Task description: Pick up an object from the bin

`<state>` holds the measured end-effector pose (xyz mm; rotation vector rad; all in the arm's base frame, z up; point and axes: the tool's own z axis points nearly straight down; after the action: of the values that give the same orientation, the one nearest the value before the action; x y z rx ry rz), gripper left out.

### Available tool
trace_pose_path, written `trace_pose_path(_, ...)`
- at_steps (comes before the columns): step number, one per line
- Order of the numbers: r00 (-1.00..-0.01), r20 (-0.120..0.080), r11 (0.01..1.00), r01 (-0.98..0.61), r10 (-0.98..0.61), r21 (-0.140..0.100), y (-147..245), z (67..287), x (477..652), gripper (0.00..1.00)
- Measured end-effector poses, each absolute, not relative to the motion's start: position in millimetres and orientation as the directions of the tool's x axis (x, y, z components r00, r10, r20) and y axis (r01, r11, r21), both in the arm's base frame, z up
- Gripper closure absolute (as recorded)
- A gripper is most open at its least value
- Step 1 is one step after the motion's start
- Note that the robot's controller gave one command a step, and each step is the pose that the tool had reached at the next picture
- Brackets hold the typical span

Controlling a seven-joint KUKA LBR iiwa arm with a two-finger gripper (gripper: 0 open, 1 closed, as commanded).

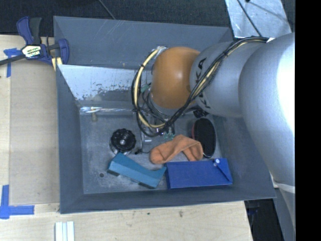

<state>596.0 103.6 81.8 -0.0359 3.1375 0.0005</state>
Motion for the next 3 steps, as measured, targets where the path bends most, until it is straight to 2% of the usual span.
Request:
trace_pose_path(1,-0.994,-0.006,0.994,0.106,0.106,-0.002,141.8,80.8,552.6,0.0)
trace_pose_path(2,-0.963,-0.003,0.963,0.271,0.271,0.001,160.7,91.4,571.6,1.0)
trace_pose_path(3,-0.962,-0.003,0.962,0.272,0.272,0.001,159.9,91.7,571.6,1.0)
